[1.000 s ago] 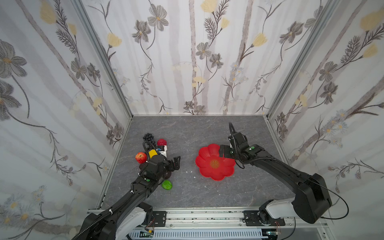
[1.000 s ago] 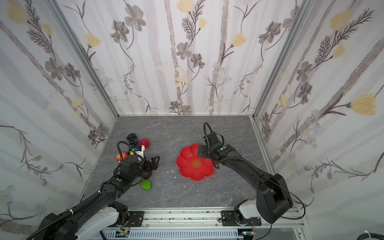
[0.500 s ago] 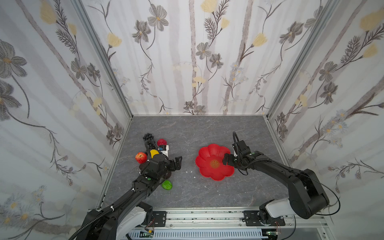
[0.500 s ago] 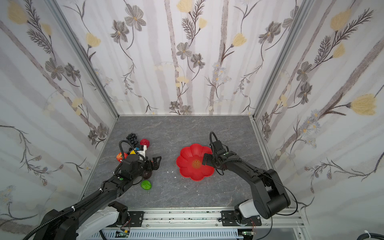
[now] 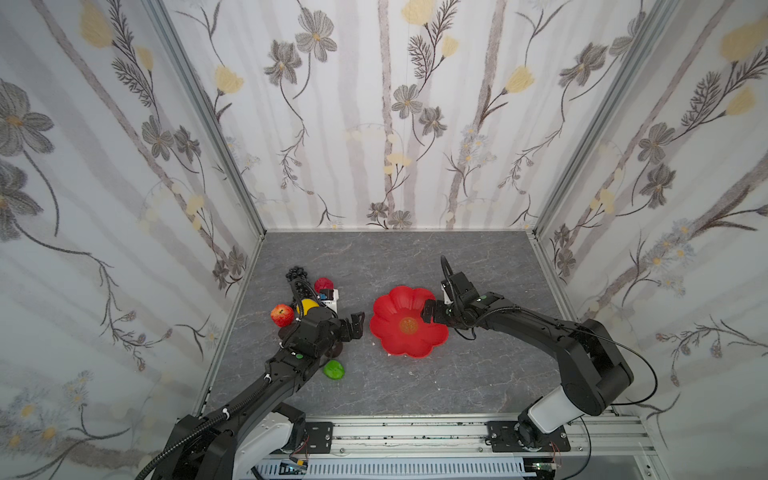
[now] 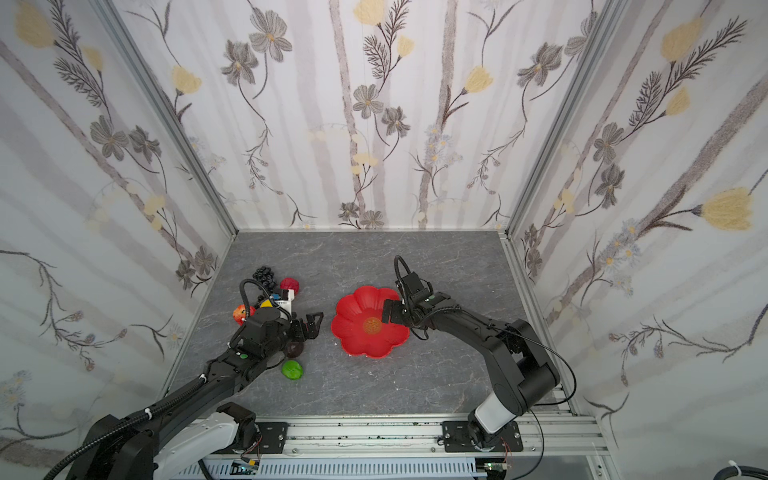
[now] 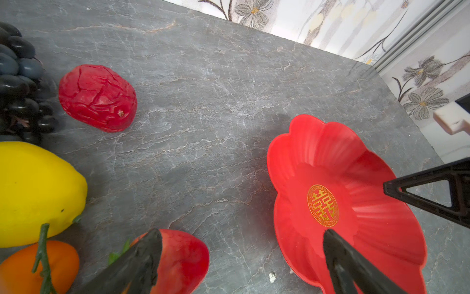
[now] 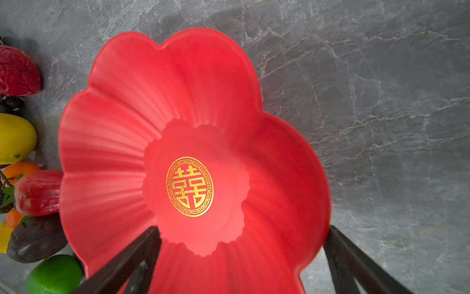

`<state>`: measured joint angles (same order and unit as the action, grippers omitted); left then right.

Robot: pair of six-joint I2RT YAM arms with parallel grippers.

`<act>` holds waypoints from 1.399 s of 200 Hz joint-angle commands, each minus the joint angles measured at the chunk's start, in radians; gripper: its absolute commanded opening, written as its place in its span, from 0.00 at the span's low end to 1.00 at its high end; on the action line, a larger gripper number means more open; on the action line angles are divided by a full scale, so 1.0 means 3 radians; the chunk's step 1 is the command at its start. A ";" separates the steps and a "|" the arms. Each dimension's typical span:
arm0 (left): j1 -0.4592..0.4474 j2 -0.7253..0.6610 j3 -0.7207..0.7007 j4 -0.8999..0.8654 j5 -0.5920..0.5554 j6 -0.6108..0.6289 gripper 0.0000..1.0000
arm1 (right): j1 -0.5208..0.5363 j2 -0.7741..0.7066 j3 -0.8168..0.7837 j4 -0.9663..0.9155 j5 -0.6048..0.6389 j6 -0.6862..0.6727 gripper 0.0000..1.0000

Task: Arrange fruit in a fruit bowl
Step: Move the fruit bowl to the center of the table, then pick up the fruit from the middle-left of the table.

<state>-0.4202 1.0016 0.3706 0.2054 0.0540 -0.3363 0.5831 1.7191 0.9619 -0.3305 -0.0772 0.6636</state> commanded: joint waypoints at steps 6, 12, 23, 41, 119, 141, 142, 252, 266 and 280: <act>-0.0005 0.0026 0.0059 0.0002 -0.0045 -0.0004 1.00 | -0.0005 -0.0278 -0.0065 -0.0131 0.0332 -0.0145 0.99; -0.0005 0.0014 0.0114 -0.0126 -0.0081 -0.0057 1.00 | -0.0019 -0.0352 -0.0067 -0.0175 0.0413 -0.0196 0.99; -0.0010 -0.0044 0.0323 -0.0548 -0.0106 -0.0224 1.00 | -0.0048 -0.0641 -0.0221 -0.0240 0.0541 -0.0309 0.99; -0.0085 -0.0199 0.0568 -0.1113 -0.0267 -0.0597 1.00 | -0.0076 -0.1044 -0.0360 -0.0323 0.0737 -0.0519 0.99; 0.0240 -0.0232 0.1207 -0.2660 -0.1443 -0.1284 1.00 | -0.0114 -0.1979 -0.1162 0.0380 0.0920 -0.0704 0.99; 0.0641 -0.0091 0.1388 -0.2817 -0.1438 -0.1285 1.00 | -0.0121 -0.2004 -0.1292 0.0530 0.0887 -0.0711 0.99; 0.0660 -0.0081 0.1396 -0.2820 -0.1440 -0.1281 1.00 | -0.0122 -0.2003 -0.1298 0.0532 0.0887 -0.0715 0.99; 0.1603 0.1402 0.2011 -0.2773 -0.1158 -0.0894 1.00 | -0.0137 -0.1929 -0.1345 0.0607 0.0658 -0.0704 0.99; 0.1620 0.1543 0.2058 -0.2746 -0.1111 -0.0872 0.99 | -0.0139 -0.1936 -0.1341 0.0606 0.0639 -0.0698 0.99; 0.1633 0.1693 0.2134 -0.2756 -0.1115 -0.0848 0.98 | -0.0137 -0.1941 -0.1349 0.0609 0.0625 -0.0694 0.99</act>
<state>0.0647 1.4593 0.9794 -0.6209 -0.2932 -0.6071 0.5411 1.1397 0.5617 -0.1970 0.1291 0.4522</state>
